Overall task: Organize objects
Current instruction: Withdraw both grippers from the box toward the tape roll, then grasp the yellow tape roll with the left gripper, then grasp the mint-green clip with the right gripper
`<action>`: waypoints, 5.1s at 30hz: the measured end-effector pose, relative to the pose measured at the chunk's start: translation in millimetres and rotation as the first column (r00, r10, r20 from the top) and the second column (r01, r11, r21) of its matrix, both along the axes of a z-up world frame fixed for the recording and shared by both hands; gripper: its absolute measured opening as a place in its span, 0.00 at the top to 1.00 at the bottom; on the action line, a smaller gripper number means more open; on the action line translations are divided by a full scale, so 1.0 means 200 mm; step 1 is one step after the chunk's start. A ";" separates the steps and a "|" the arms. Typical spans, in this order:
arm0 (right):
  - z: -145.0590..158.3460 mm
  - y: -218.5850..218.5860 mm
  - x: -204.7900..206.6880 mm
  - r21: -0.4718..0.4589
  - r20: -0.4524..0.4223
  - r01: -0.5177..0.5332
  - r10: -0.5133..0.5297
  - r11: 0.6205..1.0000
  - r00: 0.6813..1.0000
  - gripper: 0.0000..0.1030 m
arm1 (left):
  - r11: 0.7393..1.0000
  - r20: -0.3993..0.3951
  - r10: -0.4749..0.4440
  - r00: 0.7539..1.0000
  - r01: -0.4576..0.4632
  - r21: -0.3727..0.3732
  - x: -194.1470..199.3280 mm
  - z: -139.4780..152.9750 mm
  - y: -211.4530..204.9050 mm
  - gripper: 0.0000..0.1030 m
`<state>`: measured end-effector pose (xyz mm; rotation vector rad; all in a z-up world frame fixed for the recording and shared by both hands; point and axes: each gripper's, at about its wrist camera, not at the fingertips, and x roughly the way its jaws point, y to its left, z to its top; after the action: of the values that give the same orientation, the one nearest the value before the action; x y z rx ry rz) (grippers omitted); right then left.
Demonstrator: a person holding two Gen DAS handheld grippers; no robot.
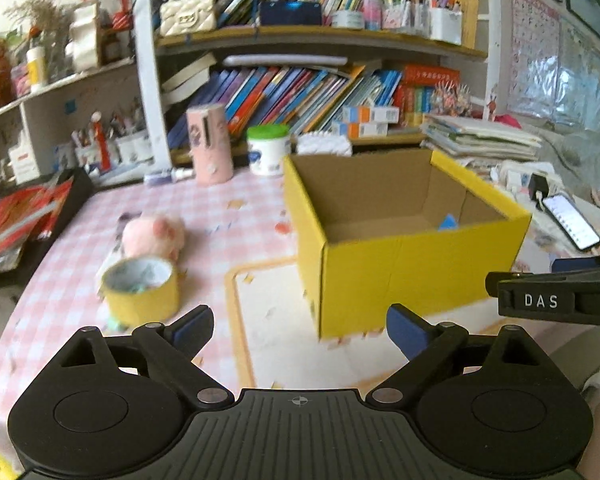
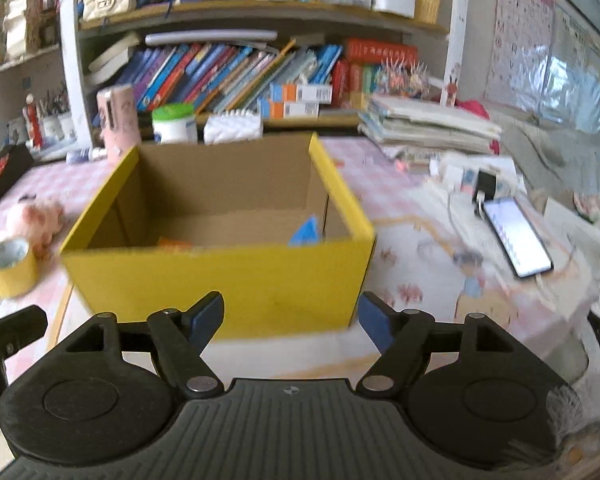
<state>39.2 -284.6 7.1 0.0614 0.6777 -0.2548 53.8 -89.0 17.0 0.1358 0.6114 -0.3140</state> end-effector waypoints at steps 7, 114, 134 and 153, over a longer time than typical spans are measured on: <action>-0.08 0.17 -0.11 0.002 -0.062 -0.036 0.036 0.999 0.997 0.24 | 1.000 -0.058 0.023 0.998 -0.022 0.013 -0.10 -0.06 0.13 0.08; -0.09 0.85 1.01 0.032 -0.022 -0.484 0.485 0.875 0.874 0.24 | 0.978 -0.117 0.196 0.974 -0.186 0.093 0.89 -0.30 0.49 0.12; -0.28 1.34 1.05 0.043 -0.156 -0.809 0.804 0.586 0.574 0.27 | 0.796 -0.103 0.603 0.791 -0.605 0.007 0.49 -0.12 1.04 0.12; -0.39 1.40 1.10 0.037 -0.198 -0.871 0.858 0.490 0.474 0.34 | 0.779 -0.088 0.624 0.776 -0.627 -0.012 0.38 -0.09 1.07 0.12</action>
<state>259.8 -5.0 -71.1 -0.3925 0.8139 0.7408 130.1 124.1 -0.1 -0.1268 0.6940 0.3245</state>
